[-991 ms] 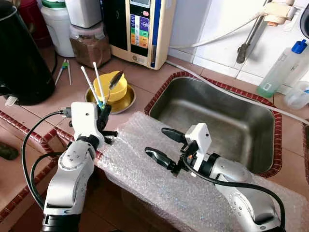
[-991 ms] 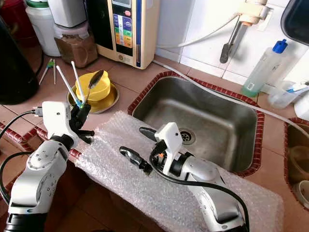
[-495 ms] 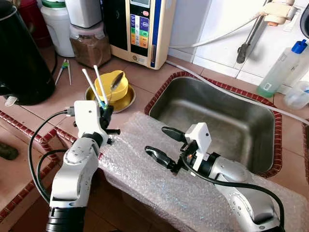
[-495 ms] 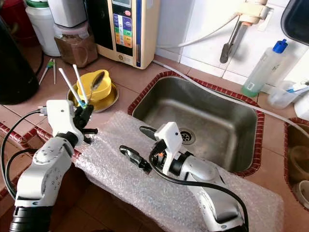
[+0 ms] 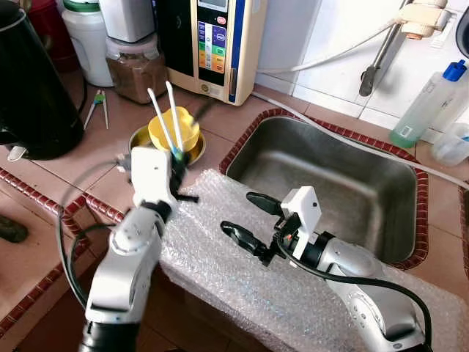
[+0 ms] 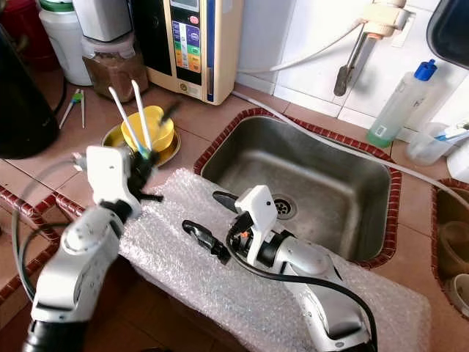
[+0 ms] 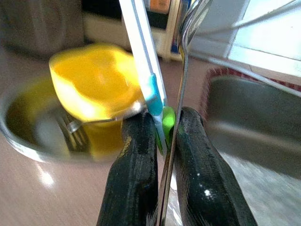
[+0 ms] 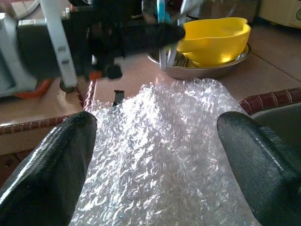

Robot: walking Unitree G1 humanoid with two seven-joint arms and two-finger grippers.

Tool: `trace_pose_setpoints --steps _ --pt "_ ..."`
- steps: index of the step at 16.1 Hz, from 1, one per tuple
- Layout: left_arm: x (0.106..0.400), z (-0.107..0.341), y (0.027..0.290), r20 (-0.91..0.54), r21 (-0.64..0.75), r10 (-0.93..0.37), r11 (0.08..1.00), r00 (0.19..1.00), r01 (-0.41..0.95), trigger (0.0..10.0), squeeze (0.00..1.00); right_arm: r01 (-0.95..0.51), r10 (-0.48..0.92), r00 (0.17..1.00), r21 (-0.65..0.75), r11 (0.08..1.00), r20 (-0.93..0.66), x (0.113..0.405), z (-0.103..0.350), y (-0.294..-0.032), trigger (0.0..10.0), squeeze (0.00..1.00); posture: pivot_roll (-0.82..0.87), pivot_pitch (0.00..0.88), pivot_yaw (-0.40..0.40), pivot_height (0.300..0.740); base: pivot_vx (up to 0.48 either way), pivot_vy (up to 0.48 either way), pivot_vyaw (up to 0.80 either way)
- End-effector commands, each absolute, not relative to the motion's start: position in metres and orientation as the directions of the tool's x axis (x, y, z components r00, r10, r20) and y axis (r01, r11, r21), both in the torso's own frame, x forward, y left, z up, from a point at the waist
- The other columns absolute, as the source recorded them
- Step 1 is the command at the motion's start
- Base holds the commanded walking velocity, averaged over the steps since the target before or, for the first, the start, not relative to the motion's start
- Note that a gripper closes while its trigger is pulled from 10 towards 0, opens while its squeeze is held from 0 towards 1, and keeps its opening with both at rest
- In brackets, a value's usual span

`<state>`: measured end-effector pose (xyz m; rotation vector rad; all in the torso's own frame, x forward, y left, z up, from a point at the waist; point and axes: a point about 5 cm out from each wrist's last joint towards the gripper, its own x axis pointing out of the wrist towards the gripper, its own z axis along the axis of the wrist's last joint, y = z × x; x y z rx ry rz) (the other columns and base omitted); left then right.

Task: Kitchen organization

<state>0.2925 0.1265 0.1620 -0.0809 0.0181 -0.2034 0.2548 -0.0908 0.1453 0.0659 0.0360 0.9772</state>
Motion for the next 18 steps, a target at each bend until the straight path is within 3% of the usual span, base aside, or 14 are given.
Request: trace_pose_setpoints --steps 1,3,6,9,13,16,17,18 --pt "0.289 0.163 0.125 -0.012 -0.125 -0.217 0.969 0.976 0.214 0.0 0.0 -0.821 0.823 0.568 0.07 0.567 -0.013 0.256 0.143 -0.095 10.0 0.0 0.01 0.095 -0.058 0.74 0.0 0.0 0.0" --pt "0.287 0.164 0.128 0.0 -0.138 -0.205 0.969 0.979 0.203 0.0 0.0 -0.821 0.823 0.567 0.069 0.567 -0.015 0.256 0.143 -0.095 10.0 0.0 0.01 0.095 -0.061 0.74 0.0 0.0 0.0" --pt "0.293 0.159 0.151 -0.061 -0.247 -0.059 0.968 0.996 0.043 0.0 0.0 -0.823 0.825 0.565 0.068 0.564 -0.018 0.257 0.142 -0.095 10.0 0.0 0.01 0.092 -0.065 0.74 0.0 0.0 0.0" --pt "0.296 0.171 0.164 -0.014 -0.257 0.037 0.966 0.999 -0.039 0.0 0.0 -0.821 0.824 0.567 0.068 0.567 -0.021 0.256 0.142 -0.096 10.0 0.0 0.01 0.091 -0.066 0.74 0.0 0.0 0.0" --pt "0.295 0.152 0.156 -0.14 -0.302 -0.019 0.953 0.99 -0.025 0.0 0.0 -0.821 0.824 0.566 0.068 0.566 -0.021 0.257 0.141 -0.096 10.0 0.0 0.01 0.091 -0.066 0.74 0.0 0.0 0.0" --pt "0.304 0.16 0.151 -0.102 -0.285 -0.035 0.959 0.994 0.005 0.0 0.0 -0.818 0.821 0.57 0.072 0.57 -0.021 0.257 0.141 -0.096 10.0 0.0 0.01 0.091 -0.067 0.74 0.0 0.0 0.0" --pt "0.312 0.17 0.152 -0.067 -0.293 -0.03 0.956 0.997 0.009 0.4 0.0 -0.817 0.82 0.573 0.072 0.572 -0.02 0.258 0.141 -0.096 10.0 0.0 0.01 0.089 -0.066 0.74 0.0 0.0 0.0" --pt "0.321 0.183 0.15 -0.007 -0.232 -0.047 0.972 0.999 0.044 1.7 0.0 -0.816 0.818 0.575 0.07 0.574 -0.019 0.259 0.141 -0.096 10.0 0.0 0.01 0.087 -0.063 0.74 0.0 0.0 0.0"
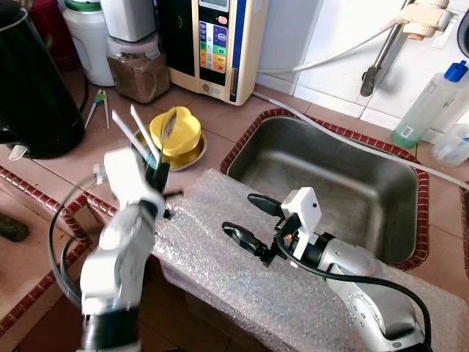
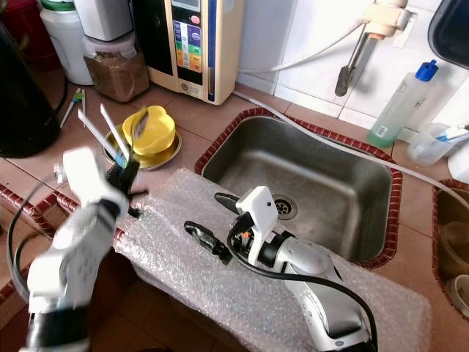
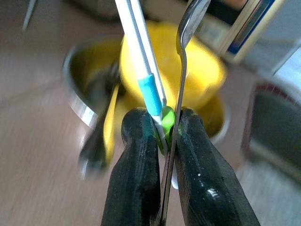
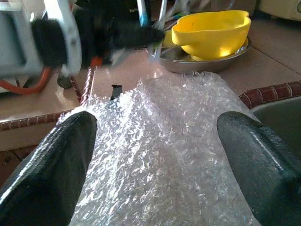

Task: Kitchen organization

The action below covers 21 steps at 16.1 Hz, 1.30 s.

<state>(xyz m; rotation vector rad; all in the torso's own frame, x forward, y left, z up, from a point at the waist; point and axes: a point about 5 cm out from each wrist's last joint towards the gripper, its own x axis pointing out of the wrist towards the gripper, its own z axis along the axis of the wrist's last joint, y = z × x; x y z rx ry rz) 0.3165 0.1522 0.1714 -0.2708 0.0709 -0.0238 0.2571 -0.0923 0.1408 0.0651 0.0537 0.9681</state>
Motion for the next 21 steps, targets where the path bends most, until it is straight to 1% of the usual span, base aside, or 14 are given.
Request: trace_pose_setpoints --steps 1,2,3,4,6,8,9,11,13,15,16,17,20,21 --pt "0.322 0.186 0.149 0.001 -0.226 -0.052 0.973 0.999 0.05 2.7 0.0 -0.815 0.818 0.575 0.07 0.575 -0.019 0.259 0.141 -0.096 10.0 0.0 0.01 0.087 -0.063 0.74 0.0 0.0 0.0" --pt "0.325 0.19 0.146 0.005 -0.264 -0.054 0.963 0.999 0.053 3.5 0.0 -0.813 0.816 0.578 0.07 0.577 -0.019 0.259 0.14 -0.096 10.0 0.0 0.01 0.087 -0.061 0.74 0.0 0.0 0.0" --pt "0.329 0.195 0.139 0.026 -0.267 -0.084 0.96 0.996 0.088 8.9 0.0 -0.809 0.812 0.583 0.071 0.583 -0.017 0.26 0.14 -0.096 10.0 0.0 0.01 0.085 -0.057 0.74 0.0 0.0 0.0" --pt "0.331 0.195 0.138 0.025 -0.274 -0.084 0.958 0.996 0.087 9.8 0.0 -0.808 0.81 0.586 0.071 0.585 -0.016 0.26 0.14 -0.096 10.0 0.0 0.0 0.084 -0.055 0.74 0.0 0.0 0.0" --pt "0.337 0.195 0.134 0.001 -0.316 -0.08 0.946 0.997 0.076 10.0 0.0 -0.802 0.804 0.594 0.07 0.594 -0.017 0.26 0.139 -0.097 10.0 0.0 0.0 0.082 -0.052 0.74 0.0 0.0 0.0" --pt "0.345 0.197 0.137 -0.029 -0.364 -0.034 0.931 0.999 0.021 10.0 0.0 -0.8 0.803 0.596 0.068 0.596 -0.017 0.26 0.138 -0.098 10.0 0.0 0.0 0.081 -0.051 0.74 0.0 0.0 0.0" --pt "0.349 0.198 0.14 -0.066 -0.432 0.008 0.901 0.998 -0.036 10.0 0.0 -0.8 0.802 0.597 0.065 0.597 -0.018 0.26 0.138 -0.098 10.0 0.0 0.0 0.081 -0.051 0.74 0.0 0.0 0.0" --pt "0.349 0.194 0.14 -0.151 -0.528 0.009 0.845 0.988 -0.089 10.0 0.0 -0.799 0.802 0.597 0.065 0.597 -0.019 0.259 0.138 -0.098 10.0 0.0 0.0 0.083 -0.048 0.74 0.0 0.0 0.0" --pt "0.349 0.2 0.135 -0.171 -0.512 -0.03 0.857 0.985 -0.063 10.0 0.0 -0.799 0.801 0.598 0.065 0.598 -0.02 0.259 0.137 -0.098 10.0 0.0 0.0 0.087 -0.046 0.74 0.0 0.0 0.0" --pt "0.346 0.204 0.129 -0.232 -0.532 -0.071 0.844 0.97 -0.066 10.0 0.0 -0.8 0.802 0.597 0.066 0.597 -0.021 0.259 0.136 -0.098 10.0 0.0 0.01 0.088 -0.044 0.74 0.0 0.0 0.0" --pt "0.344 0.203 0.129 -0.247 -0.515 -0.078 0.855 0.966 -0.063 10.0 0.0 -0.8 0.802 0.596 0.066 0.596 -0.021 0.259 0.136 -0.098 10.0 0.0 0.01 0.089 -0.044 0.74 0.0 0.0 0.0" --pt "0.344 0.201 0.13 -0.297 -0.494 -0.082 0.866 0.951 -0.08 10.0 0.0 -0.801 0.803 0.595 0.065 0.595 -0.023 0.258 0.135 -0.097 10.0 0.0 0.01 0.089 -0.044 0.74 0.0 0.0 0.0" --pt "0.345 0.207 0.135 -0.333 -0.459 -0.095 0.885 0.938 -0.074 10.0 0.0 -0.802 0.805 0.593 0.061 0.594 -0.025 0.259 0.135 -0.097 10.0 0.0 0.02 0.089 -0.038 0.74 0.0 0.0 0.0" --pt "0.345 0.212 0.137 -0.369 -0.485 -0.109 0.87 0.923 -0.091 10.0 0.0 -0.803 0.805 0.593 0.059 0.593 -0.025 0.259 0.134 -0.097 10.0 0.0 0.02 0.09 -0.036 0.74 0.0 0.0 0.0"
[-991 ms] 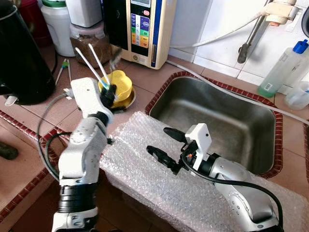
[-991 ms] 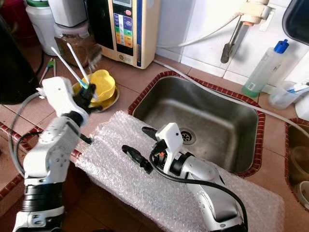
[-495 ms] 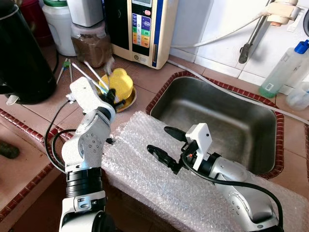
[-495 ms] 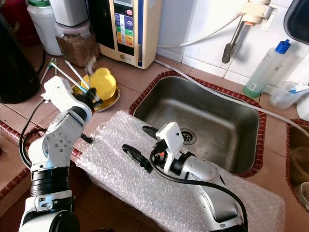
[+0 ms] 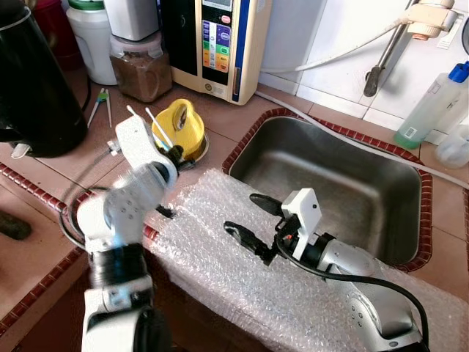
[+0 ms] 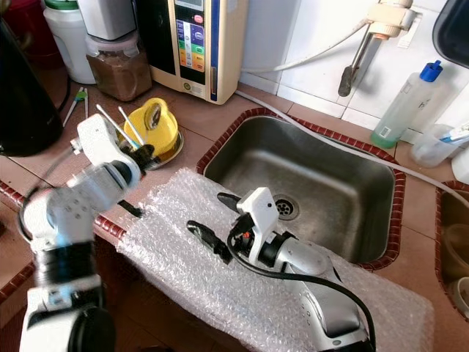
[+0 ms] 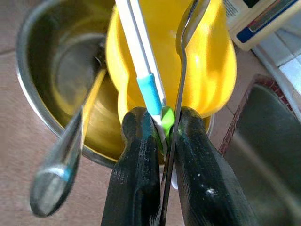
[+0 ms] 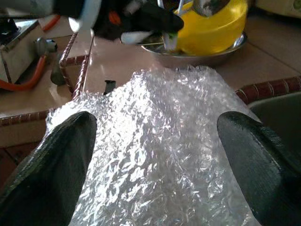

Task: Kitchen organization

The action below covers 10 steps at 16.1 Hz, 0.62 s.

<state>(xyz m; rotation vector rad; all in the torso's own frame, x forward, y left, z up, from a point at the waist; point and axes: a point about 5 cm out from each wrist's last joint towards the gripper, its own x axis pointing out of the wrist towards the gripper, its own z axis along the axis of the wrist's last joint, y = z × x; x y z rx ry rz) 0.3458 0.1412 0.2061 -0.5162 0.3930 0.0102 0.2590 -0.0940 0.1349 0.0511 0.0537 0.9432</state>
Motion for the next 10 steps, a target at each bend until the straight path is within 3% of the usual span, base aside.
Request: trace_pose_setpoints --steps 1,2,3,4,7,8,9,10 --pt "0.345 0.216 0.139 -0.366 -0.498 -0.122 0.863 0.923 -0.083 10.0 0.0 -0.803 0.805 0.592 0.061 0.593 -0.025 0.259 0.133 -0.096 10.0 0.0 0.03 0.09 -0.031 0.74 0.0 0.0 0.0" --pt "0.346 0.219 0.142 -0.372 -0.5 -0.11 0.86 0.922 -0.099 10.0 0.0 -0.803 0.805 0.593 0.062 0.593 -0.024 0.259 0.133 -0.096 10.0 0.0 0.03 0.09 -0.029 0.74 0.0 0.0 0.0" --pt "0.346 0.22 0.144 -0.371 -0.492 -0.107 0.865 0.922 -0.097 10.0 0.9 -0.802 0.805 0.593 0.063 0.594 -0.024 0.26 0.132 -0.096 10.0 0.0 0.03 0.089 -0.028 0.74 0.0 0.0 0.0" --pt "0.347 0.221 0.147 -0.375 -0.485 -0.103 0.869 0.921 -0.1 10.0 1.0 -0.802 0.805 0.593 0.064 0.594 -0.023 0.26 0.132 -0.095 10.0 0.0 0.03 0.09 -0.026 0.74 0.0 0.0 0.0" --pt "0.348 0.22 0.148 -0.397 -0.48 -0.104 0.87 0.912 -0.11 10.0 1.0 -0.802 0.804 0.594 0.062 0.594 -0.022 0.26 0.131 -0.095 10.0 0.0 0.03 0.091 -0.024 0.74 0.0 0.0 0.0" --pt "0.348 0.22 0.148 -0.397 -0.482 -0.104 0.869 0.912 -0.11 10.0 0.55 -0.802 0.804 0.594 0.062 0.594 -0.022 0.26 0.13 -0.095 10.0 0.0 0.03 0.091 -0.024 0.74 0.0 0.0 0.0" --pt "0.348 0.221 0.149 -0.393 -0.482 -0.103 0.869 0.914 -0.11 8.6 0.0 -0.802 0.804 0.594 0.061 0.595 -0.021 0.26 0.13 -0.095 10.0 0.0 0.03 0.092 -0.024 0.74 0.0 0.0 0.0" --pt "0.348 0.22 0.15 -0.39 -0.481 -0.103 0.87 0.915 -0.107 2.2 0.0 -0.802 0.804 0.595 0.059 0.595 -0.021 0.26 0.13 -0.095 10.0 0.0 0.03 0.092 -0.024 0.74 0.0 0.0 0.0"
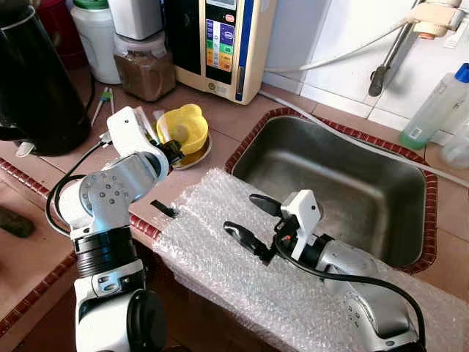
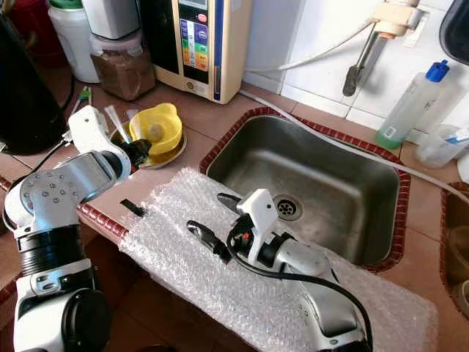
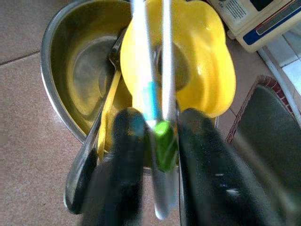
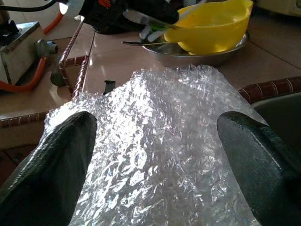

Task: Kitchen organization

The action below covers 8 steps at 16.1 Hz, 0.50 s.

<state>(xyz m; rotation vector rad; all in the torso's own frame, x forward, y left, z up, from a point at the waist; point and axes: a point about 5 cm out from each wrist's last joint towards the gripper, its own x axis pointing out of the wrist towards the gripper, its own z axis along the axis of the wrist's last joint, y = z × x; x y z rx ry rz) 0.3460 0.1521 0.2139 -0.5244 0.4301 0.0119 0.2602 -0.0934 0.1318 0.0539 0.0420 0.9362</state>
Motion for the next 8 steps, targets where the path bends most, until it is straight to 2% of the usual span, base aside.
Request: trace_pose_setpoints --steps 1,3,8 --pt "0.347 0.219 0.151 -0.395 -0.476 -0.096 0.872 0.914 -0.114 1.5 0.0 -0.801 0.803 0.595 0.058 0.595 -0.022 0.259 0.13 -0.096 10.0 0.0 0.03 0.092 -0.024 0.74 0.0 0.0 0.0" --pt "0.347 0.221 0.151 -0.377 -0.474 -0.086 0.873 0.922 -0.112 0.0 0.0 -0.802 0.804 0.595 0.057 0.595 -0.022 0.259 0.129 -0.096 10.0 0.0 0.03 0.091 -0.024 0.74 0.0 0.0 0.0" --pt "0.35 0.232 0.157 -0.292 -0.448 -0.02 0.886 0.956 -0.118 0.0 0.0 -0.804 0.805 0.592 0.052 0.593 -0.021 0.258 0.13 -0.095 10.0 0.0 0.03 0.089 -0.026 0.74 0.0 0.0 0.0"
